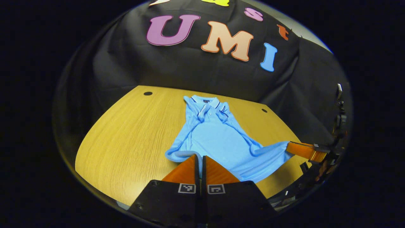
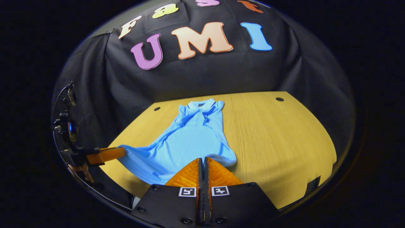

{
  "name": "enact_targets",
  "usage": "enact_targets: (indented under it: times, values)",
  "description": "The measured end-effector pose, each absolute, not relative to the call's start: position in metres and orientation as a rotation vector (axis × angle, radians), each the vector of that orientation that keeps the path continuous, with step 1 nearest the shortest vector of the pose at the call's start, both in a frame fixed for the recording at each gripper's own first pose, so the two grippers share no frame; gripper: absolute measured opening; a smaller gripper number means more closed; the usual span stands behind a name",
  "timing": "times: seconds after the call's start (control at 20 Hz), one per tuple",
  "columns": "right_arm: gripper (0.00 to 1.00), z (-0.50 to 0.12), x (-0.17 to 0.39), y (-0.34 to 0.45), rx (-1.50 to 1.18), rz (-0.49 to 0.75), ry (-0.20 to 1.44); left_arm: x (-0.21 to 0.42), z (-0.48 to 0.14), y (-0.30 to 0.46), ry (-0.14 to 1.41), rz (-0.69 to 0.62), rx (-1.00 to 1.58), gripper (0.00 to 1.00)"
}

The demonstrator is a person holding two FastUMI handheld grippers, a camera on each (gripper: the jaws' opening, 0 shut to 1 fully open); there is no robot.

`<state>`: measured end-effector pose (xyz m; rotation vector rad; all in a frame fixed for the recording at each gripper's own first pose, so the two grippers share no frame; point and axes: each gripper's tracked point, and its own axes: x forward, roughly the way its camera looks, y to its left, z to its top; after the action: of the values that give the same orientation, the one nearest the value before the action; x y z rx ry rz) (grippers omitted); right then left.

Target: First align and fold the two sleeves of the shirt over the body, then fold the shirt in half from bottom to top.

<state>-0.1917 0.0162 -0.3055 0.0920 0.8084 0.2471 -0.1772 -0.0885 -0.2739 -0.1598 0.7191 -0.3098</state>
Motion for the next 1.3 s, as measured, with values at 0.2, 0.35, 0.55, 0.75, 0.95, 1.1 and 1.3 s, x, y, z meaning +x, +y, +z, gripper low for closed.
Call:
enact_targets:
  times: [0.2,0.35,0.55,0.75,0.95,1.1,1.3]
  values:
    - [0.03,-0.287,-0.136,0.025,0.108,0.271,0.74,-0.129,-0.258,-0.099,0.699,-0.303,-0.14,0.0]
    - [0.03,-0.282,-0.094,0.031,0.13,0.295,0.707,-0.085,-0.242,-0.108,0.657,-0.295,-0.144,0.0]
    - [0.03,-0.282,-0.037,0.04,0.16,0.328,0.676,-0.031,-0.226,-0.112,0.608,-0.26,-0.108,0.0]
    - [0.03,-0.289,0.016,0.049,0.128,0.343,0.636,0.021,-0.218,-0.11,0.535,-0.244,-0.079,0.0]
    - [0.03,-0.311,0.061,0.058,0.102,0.299,0.616,0.077,-0.241,-0.103,0.543,-0.263,-0.07,0.0]
    - [0.03,-0.335,0.09,0.059,0.084,0.224,0.622,0.112,-0.269,-0.11,0.578,-0.321,-0.081,0.0]
    - [0.03,-0.383,0.126,0.061,0.063,0.15,0.656,0.159,-0.317,-0.115,0.637,-0.37,-0.036,0.0]
